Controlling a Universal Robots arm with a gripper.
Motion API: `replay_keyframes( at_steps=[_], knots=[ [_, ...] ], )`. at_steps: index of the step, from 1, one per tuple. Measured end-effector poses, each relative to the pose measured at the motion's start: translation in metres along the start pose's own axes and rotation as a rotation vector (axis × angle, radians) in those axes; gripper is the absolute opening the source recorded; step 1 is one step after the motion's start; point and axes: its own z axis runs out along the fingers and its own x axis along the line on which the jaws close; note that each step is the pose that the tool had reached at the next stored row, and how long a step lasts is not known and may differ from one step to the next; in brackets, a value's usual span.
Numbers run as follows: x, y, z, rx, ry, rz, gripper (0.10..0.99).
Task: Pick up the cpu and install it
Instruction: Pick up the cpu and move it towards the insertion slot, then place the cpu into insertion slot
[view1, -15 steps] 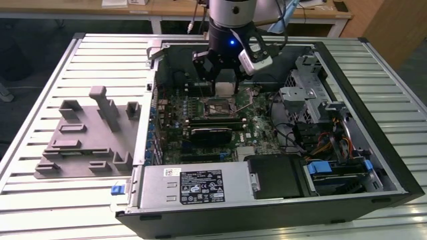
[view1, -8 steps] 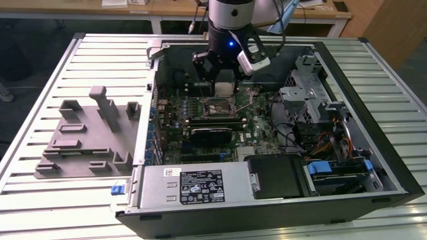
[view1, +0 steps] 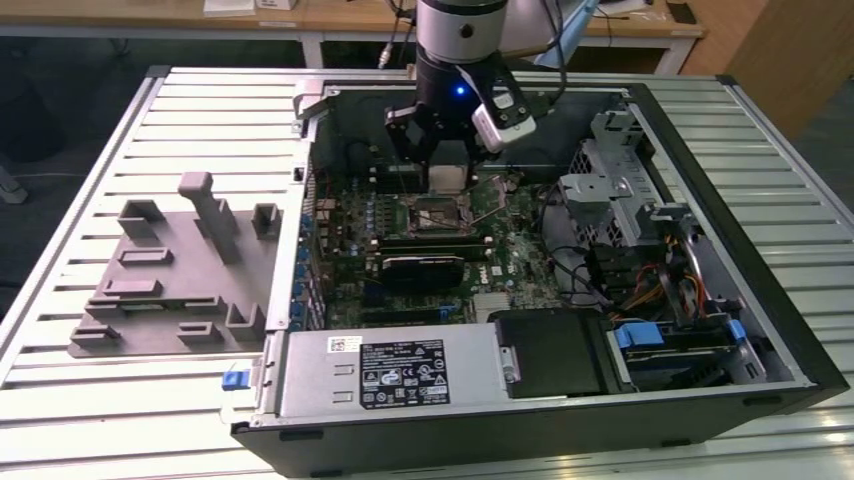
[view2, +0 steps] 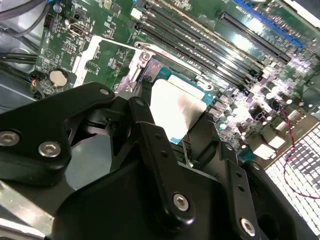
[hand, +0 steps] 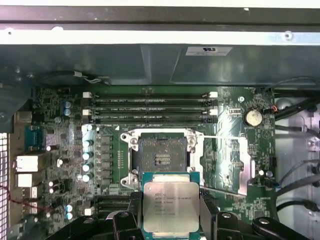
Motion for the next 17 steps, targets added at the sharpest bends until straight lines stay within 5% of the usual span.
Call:
replay_keyframes(
  at_steps=[9,17],
  knots=[
    [0.0005,0.0109,0.0133,0.000,0.0001,-0.001,0.541],
    [0.0005,0.0117,0.0142,0.000,0.0001,-0.002,0.541]
  ],
)
